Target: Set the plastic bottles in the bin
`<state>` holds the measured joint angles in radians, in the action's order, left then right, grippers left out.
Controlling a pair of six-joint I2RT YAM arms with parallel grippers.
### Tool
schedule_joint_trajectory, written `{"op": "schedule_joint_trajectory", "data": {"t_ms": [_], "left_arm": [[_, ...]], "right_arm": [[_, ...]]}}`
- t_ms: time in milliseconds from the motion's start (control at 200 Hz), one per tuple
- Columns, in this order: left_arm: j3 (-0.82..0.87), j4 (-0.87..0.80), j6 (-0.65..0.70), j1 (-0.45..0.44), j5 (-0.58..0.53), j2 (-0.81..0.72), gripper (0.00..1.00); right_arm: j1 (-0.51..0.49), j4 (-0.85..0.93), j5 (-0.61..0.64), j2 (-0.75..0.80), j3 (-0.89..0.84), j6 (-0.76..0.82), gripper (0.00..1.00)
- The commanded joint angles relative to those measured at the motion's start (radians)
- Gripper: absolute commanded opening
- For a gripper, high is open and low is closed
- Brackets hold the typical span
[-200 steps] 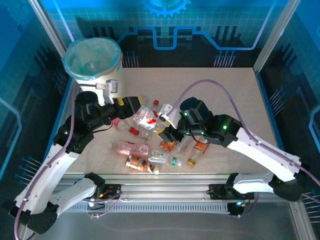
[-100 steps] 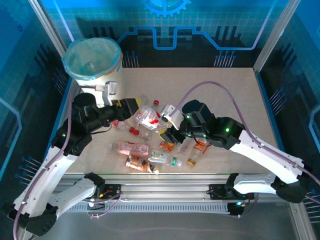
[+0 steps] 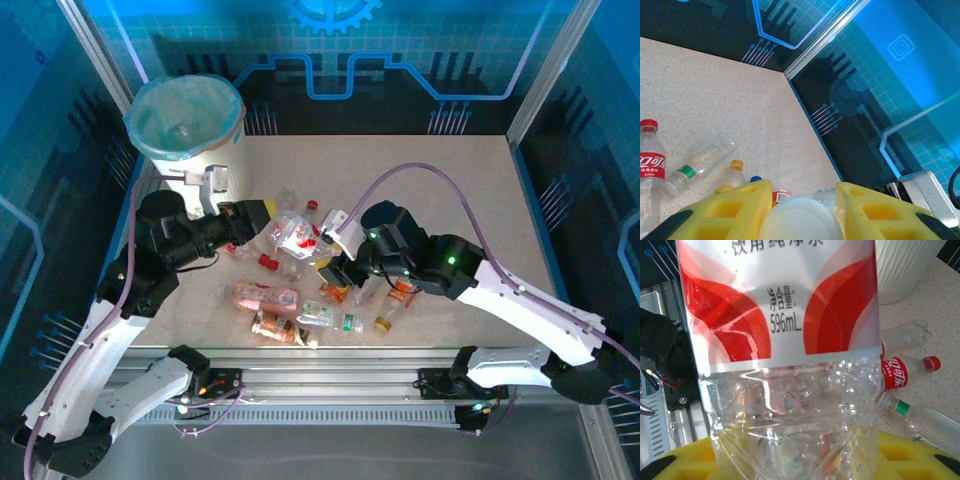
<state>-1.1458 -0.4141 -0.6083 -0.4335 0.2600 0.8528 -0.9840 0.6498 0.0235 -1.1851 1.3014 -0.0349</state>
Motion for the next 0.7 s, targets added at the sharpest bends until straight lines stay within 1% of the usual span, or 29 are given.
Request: {"op": "schedule_joint_trajectory", "data": {"t_ms": [0, 50, 120, 175, 225, 270, 315, 420, 695], "left_arm": [[0.021, -0.009, 0.002, 0.005, 0.021, -0.012, 0.27], [0.021, -0.011, 0.003, 0.005, 0.019, -0.014, 0.23], [0.024, -0.012, 0.002, 0.004, 0.01, -0.017, 0.14], [0.024, -0.013, 0.001, 0.005, -0.002, -0.022, 0.07], [0.024, -0.015, 0.001, 0.004, -0.014, -0.026, 0.03], [0.024, -0.014, 0.002, 0.005, -0.026, -0.031, 0.0], [0.025, -0.013, -0.002, 0.005, -0.04, -0.036, 0.0], [0.021, -0.012, -0.002, 0.005, -0.066, -0.044, 0.0], [-0.012, -0.023, 0.033, 0.006, -0.142, -0.043, 0.0]], "right_arm": [[-0.024, -0.021, 0.018, -0.011, -0.002, -0.016, 0.47], [-0.024, -0.021, 0.021, -0.01, -0.001, -0.018, 0.48], [-0.025, -0.021, 0.026, -0.011, -0.001, -0.019, 0.5], [-0.027, -0.019, 0.03, -0.011, 0.001, -0.019, 0.56], [-0.028, -0.019, 0.038, -0.012, 0.002, -0.023, 0.61], [-0.028, -0.022, 0.046, -0.013, 0.002, -0.026, 0.68], [-0.029, -0.022, 0.055, -0.013, 0.005, -0.03, 0.74], [-0.029, -0.017, 0.075, -0.009, 0.013, -0.034, 0.78], [-0.03, -0.014, 0.113, 0.01, 0.028, -0.03, 0.81]]}}
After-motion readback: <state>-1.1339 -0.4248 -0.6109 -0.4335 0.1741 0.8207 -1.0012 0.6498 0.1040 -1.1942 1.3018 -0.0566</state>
